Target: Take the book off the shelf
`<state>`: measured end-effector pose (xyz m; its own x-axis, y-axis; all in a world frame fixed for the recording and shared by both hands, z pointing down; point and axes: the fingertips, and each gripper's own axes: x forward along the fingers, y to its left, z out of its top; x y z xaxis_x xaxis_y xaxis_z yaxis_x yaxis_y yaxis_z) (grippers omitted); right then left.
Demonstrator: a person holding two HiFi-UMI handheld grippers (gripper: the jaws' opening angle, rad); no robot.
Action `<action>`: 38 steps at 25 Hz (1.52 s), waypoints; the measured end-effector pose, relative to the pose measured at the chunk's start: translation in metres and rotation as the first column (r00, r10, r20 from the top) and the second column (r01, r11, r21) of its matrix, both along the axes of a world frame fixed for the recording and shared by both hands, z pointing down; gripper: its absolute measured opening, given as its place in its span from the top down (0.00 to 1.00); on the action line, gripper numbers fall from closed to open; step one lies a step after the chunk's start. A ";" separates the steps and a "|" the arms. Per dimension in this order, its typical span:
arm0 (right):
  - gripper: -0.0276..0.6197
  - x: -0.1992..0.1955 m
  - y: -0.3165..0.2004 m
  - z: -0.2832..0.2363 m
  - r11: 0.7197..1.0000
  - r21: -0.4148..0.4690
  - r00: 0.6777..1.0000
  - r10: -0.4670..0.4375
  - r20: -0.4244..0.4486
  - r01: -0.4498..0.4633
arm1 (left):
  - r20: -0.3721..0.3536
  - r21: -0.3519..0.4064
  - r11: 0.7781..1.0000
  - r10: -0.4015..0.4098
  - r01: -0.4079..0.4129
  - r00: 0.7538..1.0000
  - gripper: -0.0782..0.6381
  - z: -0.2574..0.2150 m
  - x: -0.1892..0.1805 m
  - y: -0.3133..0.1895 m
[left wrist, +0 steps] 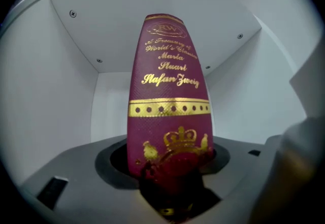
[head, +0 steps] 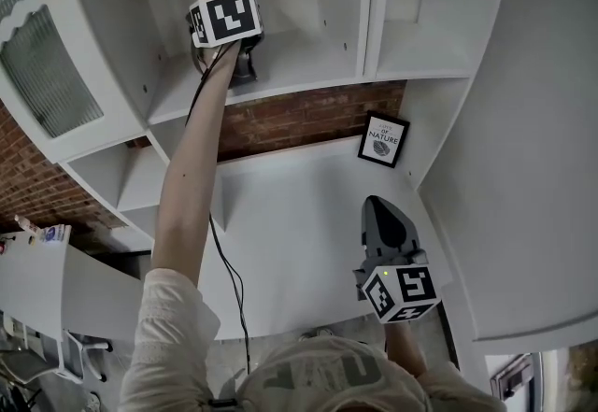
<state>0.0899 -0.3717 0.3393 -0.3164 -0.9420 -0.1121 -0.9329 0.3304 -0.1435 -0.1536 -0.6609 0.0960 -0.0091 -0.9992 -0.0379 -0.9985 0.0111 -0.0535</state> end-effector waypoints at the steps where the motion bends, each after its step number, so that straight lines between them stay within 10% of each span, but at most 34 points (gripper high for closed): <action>1: 0.94 -0.001 0.000 0.001 1.000 -0.002 1.000 -0.002 0.002 0.002 | 0.001 -0.001 1.000 -0.004 0.004 1.000 0.49 0.000 0.000 0.000; 29: 0.94 -0.004 0.035 -0.001 1.000 -0.023 0.996 -0.005 0.091 0.007 | -0.020 -0.001 0.997 -0.080 0.080 0.997 0.54 0.002 -0.002 0.049; 38: 0.94 -0.042 0.047 -0.012 0.993 0.013 0.990 -0.115 0.087 0.115 | -0.003 0.188 0.982 -0.020 0.020 1.000 0.54 -0.008 -0.002 0.154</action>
<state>0.0475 -0.3245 0.3270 -0.4112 -0.8989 -0.1514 -0.8726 0.4362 -0.2199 -0.1556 -0.5073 0.0881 -0.0294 -0.9739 -0.2251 -0.9981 0.0410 -0.0470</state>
